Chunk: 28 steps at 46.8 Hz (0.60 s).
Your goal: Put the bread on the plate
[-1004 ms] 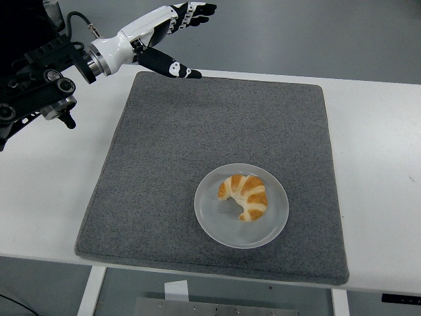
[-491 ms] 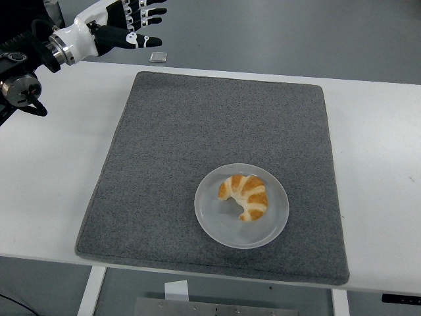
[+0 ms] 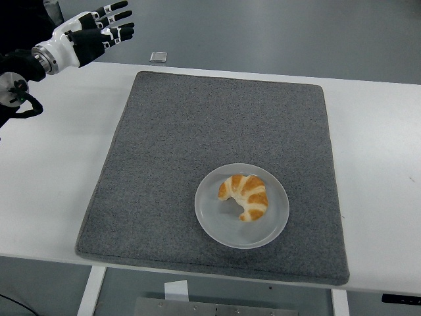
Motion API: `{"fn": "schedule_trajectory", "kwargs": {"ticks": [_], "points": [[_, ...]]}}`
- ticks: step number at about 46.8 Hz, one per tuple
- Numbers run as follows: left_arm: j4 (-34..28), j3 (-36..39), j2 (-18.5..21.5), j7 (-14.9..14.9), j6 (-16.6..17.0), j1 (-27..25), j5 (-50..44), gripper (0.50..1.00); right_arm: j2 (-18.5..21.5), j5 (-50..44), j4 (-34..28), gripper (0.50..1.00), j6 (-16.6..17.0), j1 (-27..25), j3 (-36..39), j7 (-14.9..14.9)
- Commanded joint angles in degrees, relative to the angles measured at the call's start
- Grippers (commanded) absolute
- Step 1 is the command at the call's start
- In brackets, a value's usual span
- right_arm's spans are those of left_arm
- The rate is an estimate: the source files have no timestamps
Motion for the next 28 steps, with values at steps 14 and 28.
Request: {"fn": "schedule_trajectory", "kwargs": {"ticks": [14, 28], "points": [[2.46, -1.1, -1.32, 4.34, -0.61, 0.3, -5.43, 1.0, 0.0, 0.43, 0.13, 0.952, -0.26, -0.12, 0.09, 0.17], [2.46, -2.07, -3.07, 4.34, -0.61, 0.3, -5.69, 1.0, 0.0, 0.52, 0.22, 0.954, -0.52, -0.21, 0.17, 0.26]]}}
